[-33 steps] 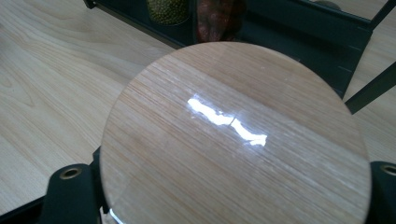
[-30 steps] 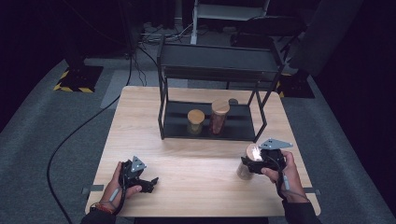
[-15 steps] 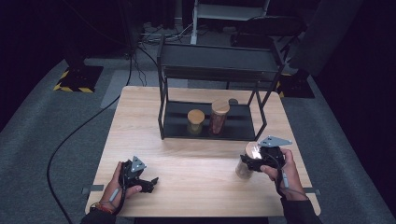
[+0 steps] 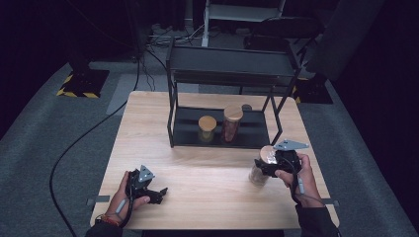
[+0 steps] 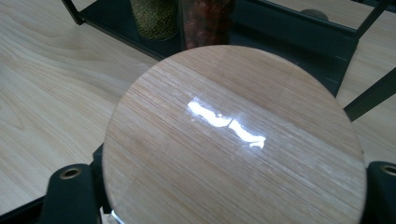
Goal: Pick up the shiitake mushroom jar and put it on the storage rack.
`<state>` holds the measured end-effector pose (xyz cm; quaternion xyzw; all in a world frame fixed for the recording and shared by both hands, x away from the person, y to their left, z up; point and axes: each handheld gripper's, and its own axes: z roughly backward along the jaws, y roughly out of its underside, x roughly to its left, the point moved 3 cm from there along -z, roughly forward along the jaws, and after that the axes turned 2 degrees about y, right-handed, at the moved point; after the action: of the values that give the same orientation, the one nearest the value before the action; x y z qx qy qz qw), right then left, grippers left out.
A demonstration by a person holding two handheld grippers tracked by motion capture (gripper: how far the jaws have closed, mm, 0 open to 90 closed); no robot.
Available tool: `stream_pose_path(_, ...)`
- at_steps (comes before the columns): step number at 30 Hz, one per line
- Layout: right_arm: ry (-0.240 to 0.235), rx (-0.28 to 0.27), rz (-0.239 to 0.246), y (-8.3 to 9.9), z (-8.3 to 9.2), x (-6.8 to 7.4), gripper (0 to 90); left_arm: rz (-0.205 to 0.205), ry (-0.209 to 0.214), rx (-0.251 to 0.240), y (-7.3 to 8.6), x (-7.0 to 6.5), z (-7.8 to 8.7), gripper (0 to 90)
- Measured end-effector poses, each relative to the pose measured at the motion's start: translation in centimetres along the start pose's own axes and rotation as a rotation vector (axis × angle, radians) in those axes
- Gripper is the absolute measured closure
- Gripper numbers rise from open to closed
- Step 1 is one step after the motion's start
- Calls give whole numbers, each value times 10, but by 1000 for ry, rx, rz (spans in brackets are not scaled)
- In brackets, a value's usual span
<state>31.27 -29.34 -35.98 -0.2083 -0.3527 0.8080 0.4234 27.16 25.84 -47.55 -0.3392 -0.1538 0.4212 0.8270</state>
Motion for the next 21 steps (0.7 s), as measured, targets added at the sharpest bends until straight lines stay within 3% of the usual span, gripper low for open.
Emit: stream_pose_path(21,44,8,-18,-27,-13,-7,249,0,0,0,0,0,0,2)
